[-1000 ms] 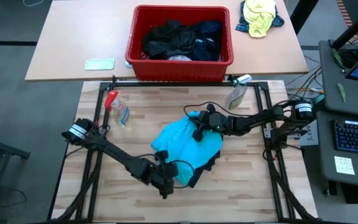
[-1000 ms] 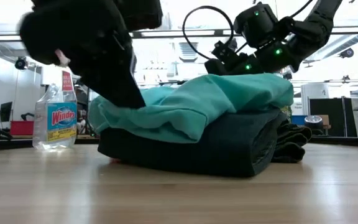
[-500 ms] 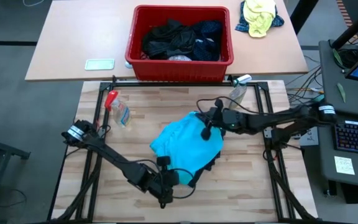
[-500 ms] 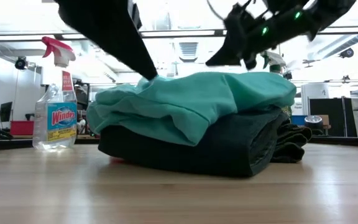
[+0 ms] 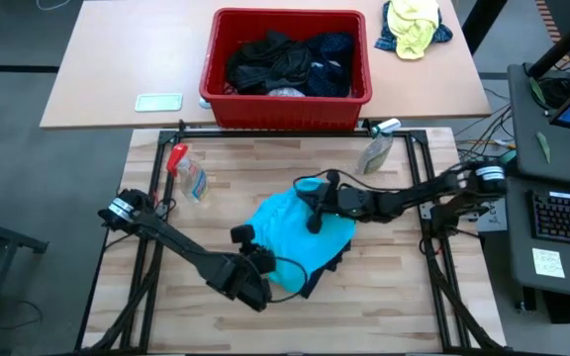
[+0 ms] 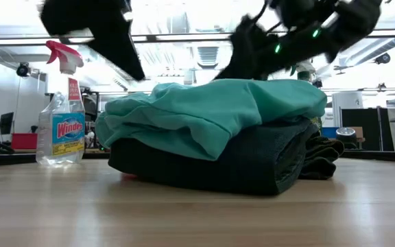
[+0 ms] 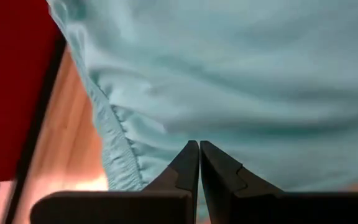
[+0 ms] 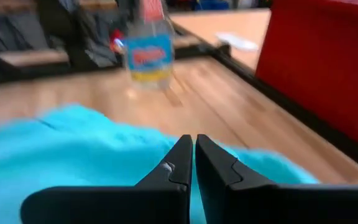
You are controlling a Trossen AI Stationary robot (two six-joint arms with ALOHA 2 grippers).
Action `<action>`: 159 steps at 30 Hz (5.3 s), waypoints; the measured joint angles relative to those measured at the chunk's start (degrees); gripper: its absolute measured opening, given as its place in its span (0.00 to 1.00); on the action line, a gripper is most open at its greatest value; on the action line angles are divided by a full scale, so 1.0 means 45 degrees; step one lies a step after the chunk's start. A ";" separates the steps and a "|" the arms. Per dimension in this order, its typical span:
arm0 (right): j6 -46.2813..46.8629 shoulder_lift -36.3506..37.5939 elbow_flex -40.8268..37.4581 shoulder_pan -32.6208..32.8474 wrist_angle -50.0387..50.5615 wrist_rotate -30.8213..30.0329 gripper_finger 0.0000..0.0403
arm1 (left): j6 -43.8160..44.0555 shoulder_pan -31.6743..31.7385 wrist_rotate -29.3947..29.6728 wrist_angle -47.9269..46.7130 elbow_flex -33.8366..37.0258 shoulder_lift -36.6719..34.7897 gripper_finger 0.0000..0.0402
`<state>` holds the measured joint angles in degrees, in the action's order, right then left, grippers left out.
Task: Fold Laundry from Bin
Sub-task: Fold the light blue shorts, then fold the black shorts
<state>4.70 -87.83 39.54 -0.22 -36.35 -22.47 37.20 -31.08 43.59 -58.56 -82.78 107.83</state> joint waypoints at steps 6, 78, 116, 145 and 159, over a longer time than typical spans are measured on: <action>0.0923 -0.0740 0.0042 -0.0293 0.1024 -0.2079 0.03 | 0.1766 0.0114 -0.1007 0.1690 0.2224 0.0005 0.00; 0.0760 0.3765 -0.0143 0.4512 0.5260 -0.0571 0.03 | -0.0736 -0.0656 0.3102 0.5161 -0.0349 -0.0280 0.00; 0.2161 0.3876 0.5192 0.4521 1.7678 -0.0572 0.03 | 0.3922 -0.1413 -0.0641 0.3241 -0.7277 0.3623 0.00; 0.2788 0.3943 0.5623 0.1208 1.7816 -0.0669 0.03 | -0.4999 -0.1070 -0.2166 0.3467 0.0037 -0.2296 0.00; 0.0619 0.2785 0.7527 -0.1165 1.5970 -0.0736 0.03 | -0.9087 0.2675 -0.2042 1.1431 0.7813 -0.7868 0.00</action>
<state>7.49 -75.29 73.41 -5.46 35.51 -25.78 -3.69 -19.04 34.40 -7.13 -47.61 72.43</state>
